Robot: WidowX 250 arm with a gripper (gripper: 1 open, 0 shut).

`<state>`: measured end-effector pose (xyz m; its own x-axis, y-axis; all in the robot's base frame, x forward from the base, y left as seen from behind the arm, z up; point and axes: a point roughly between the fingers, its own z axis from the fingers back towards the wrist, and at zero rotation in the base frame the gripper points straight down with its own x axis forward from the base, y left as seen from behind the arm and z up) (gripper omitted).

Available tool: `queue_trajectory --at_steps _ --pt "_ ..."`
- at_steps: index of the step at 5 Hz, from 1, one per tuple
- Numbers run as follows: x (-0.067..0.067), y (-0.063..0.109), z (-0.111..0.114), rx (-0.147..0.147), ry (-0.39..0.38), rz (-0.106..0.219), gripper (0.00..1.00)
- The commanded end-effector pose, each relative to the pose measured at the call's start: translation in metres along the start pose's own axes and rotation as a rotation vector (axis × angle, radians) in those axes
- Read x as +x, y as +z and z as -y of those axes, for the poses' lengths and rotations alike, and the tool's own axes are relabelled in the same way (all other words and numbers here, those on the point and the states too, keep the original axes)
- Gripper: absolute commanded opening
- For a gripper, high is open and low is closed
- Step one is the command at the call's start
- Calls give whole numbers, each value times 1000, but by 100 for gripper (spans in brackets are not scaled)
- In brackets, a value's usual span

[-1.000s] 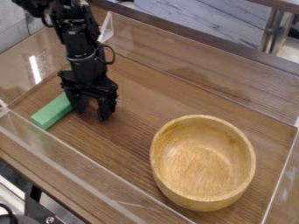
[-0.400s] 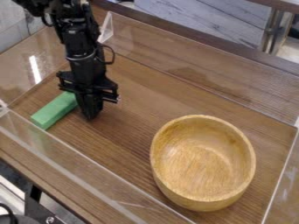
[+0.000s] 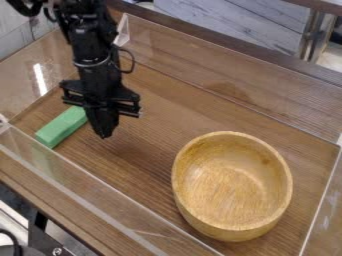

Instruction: Put the green stick in the brown bowl

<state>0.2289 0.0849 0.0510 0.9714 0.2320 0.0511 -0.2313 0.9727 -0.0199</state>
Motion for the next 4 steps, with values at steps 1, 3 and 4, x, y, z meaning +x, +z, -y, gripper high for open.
queue_trajectory --at_steps 1,3,4 --pt "6 8 -1 5 -55 44 0" --pt "-3 9 -12 10 -103 42 0" --pt "-10 14 -18 14 -101 40 0"
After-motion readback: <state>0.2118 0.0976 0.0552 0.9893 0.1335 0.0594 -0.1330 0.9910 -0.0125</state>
